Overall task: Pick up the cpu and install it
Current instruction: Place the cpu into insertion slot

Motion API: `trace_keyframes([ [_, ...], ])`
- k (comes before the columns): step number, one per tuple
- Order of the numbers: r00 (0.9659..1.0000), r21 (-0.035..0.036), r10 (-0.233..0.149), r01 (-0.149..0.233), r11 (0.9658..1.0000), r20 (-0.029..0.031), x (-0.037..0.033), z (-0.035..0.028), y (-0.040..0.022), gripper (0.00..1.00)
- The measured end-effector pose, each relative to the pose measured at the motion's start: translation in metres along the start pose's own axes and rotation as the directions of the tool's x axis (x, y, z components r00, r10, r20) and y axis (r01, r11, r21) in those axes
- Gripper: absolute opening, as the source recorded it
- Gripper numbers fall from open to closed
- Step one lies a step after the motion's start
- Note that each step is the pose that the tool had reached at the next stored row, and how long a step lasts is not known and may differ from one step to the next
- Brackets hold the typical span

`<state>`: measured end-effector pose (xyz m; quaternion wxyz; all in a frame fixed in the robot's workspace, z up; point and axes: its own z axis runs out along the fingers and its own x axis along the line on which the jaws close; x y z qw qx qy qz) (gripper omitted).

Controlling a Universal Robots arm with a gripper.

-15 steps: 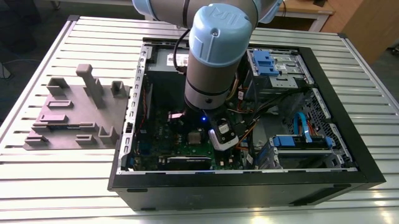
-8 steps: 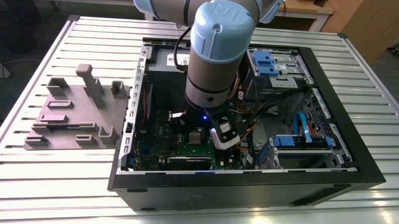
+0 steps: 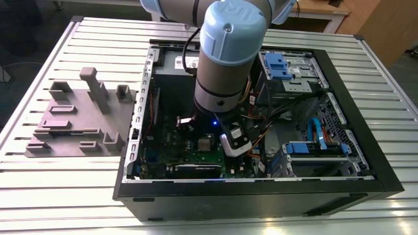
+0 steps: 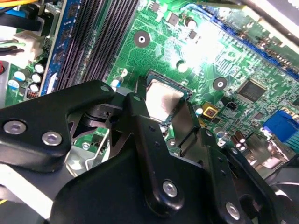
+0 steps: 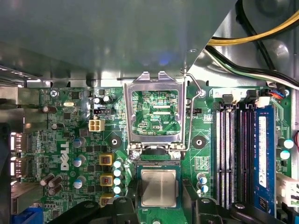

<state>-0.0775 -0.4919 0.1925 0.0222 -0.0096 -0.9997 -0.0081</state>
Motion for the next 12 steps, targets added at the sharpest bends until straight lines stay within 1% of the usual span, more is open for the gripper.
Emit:
trace_keyframes([
  [3, 1.0000, -0.0001, 0.000, 0.000, 1.0000, -0.0001, 0.0003, 0.0022, 0.0001, 0.49],
  [12, 1.0000, -0.0002, 0.000, 0.000, 1.0000, 0.0002, 0.0013, 0.0024, 0.0004, 0.49],
])
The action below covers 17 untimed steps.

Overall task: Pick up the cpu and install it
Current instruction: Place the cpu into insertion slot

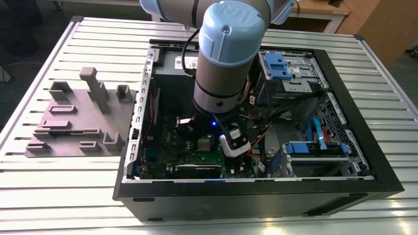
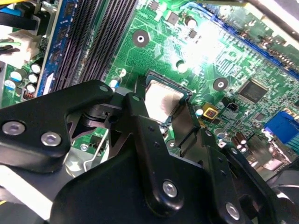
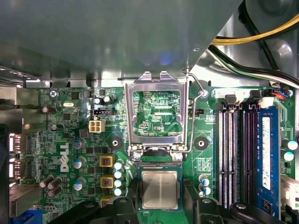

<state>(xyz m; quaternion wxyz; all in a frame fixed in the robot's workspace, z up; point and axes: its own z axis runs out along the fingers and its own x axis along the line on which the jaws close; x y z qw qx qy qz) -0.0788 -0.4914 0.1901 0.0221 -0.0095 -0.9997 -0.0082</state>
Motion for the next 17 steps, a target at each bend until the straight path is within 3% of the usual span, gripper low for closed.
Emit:
trace_keyframes([
  [5, 1.0000, 0.0018, 0.000, 0.000, 1.0000, 0.0004, 0.0001, 0.0010, -0.0001, 0.49],
  [8, 1.0000, 0.0018, 0.000, 0.000, 1.0000, 0.0036, 0.0026, 0.0012, 0.0000, 0.49],
  [13, 1.0000, 0.0021, 0.000, 0.000, 1.0000, 0.0028, 0.0034, 0.0016, -0.0002, 0.49],
  [17, 1.0000, 0.0018, 0.000, 0.000, 1.0000, 0.0034, 0.0031, 0.0033, -0.0001, 0.56],
])
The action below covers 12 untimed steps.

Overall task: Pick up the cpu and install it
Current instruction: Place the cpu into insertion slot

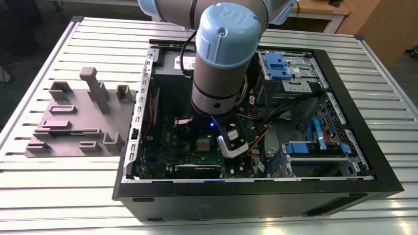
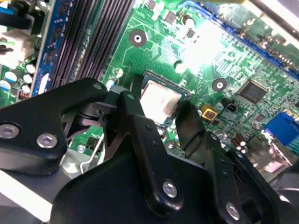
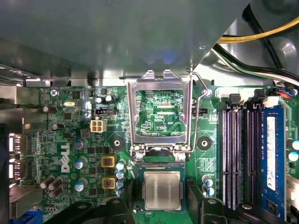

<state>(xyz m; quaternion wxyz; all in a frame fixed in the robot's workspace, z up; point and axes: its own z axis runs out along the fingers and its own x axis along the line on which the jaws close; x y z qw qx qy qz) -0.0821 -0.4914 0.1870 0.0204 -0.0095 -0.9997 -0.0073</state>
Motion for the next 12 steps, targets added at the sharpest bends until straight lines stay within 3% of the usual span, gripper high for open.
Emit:
trace_keyframes([
  [12, 1.0000, -0.0003, 0.000, 0.000, 1.0000, -0.0004, -0.0006, -0.0005, 0.0001, 0.52],
])
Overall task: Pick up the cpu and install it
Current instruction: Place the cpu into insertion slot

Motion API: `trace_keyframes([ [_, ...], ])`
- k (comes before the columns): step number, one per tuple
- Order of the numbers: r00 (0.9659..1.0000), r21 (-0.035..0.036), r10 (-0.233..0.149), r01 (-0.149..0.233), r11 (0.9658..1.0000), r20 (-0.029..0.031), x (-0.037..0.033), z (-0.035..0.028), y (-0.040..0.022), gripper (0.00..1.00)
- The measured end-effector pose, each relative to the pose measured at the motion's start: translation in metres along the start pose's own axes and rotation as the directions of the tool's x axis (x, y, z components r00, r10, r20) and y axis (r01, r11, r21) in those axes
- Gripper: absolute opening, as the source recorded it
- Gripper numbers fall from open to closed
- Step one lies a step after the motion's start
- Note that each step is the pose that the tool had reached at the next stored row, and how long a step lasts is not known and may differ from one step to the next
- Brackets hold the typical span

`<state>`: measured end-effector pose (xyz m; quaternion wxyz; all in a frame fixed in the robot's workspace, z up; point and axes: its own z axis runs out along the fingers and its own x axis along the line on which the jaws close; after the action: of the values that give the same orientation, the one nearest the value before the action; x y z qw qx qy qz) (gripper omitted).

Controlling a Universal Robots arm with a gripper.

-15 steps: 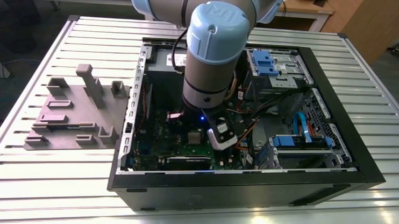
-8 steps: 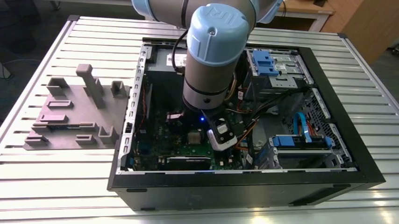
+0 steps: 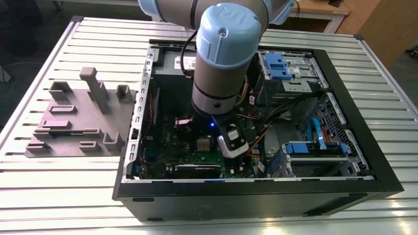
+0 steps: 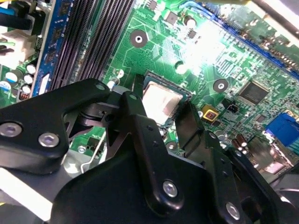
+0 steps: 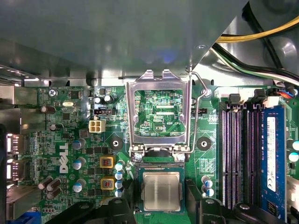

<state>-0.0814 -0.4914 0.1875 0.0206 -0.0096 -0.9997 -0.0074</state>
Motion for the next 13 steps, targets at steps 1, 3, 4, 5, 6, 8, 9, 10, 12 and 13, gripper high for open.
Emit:
trace_keyframes([
  [1, 1.0000, 0.0012, 0.000, 0.000, 1.0000, -0.0007, 0.0001, -0.0013, -0.0001, 0.52],
  [3, 1.0000, 0.0006, 0.000, 0.000, 1.0000, -0.0006, 0.0001, -0.0024, 0.0000, 0.52],
  [4, 1.0000, 0.0003, 0.000, 0.000, 1.0000, -0.0006, 0.0001, -0.0025, 0.0000, 0.52],
  [5, 1.0000, 0.0001, 0.000, 0.000, 1.0000, -0.0006, 0.0000, -0.0025, 0.0000, 0.52],
  [6, 1.0000, 0.0002, 0.000, 0.000, 1.0000, -0.0007, -0.0001, -0.0025, 0.0000, 0.52],
  [8, 1.0000, 0.0004, 0.000, 0.000, 1.0000, -0.0009, -0.0004, -0.0027, 0.0000, 0.52],
  [9, 1.0000, 0.0008, 0.000, 0.000, 1.0000, -0.0013, -0.0004, -0.0035, 0.0000, 0.52],
  [10, 1.0000, 0.0008, 0.000, 0.000, 1.0000, -0.0015, -0.0004, -0.0045, 0.0000, 0.52],
  [12, 1.0000, 0.0006, 0.000, 0.000, 1.0000, -0.0018, -0.0004, -0.0066, 0.0000, 0.52],
  [13, 1.0000, 0.0004, 0.000, 0.000, 1.0000, -0.0021, -0.0005, -0.0070, 0.0001, 0.52],
])
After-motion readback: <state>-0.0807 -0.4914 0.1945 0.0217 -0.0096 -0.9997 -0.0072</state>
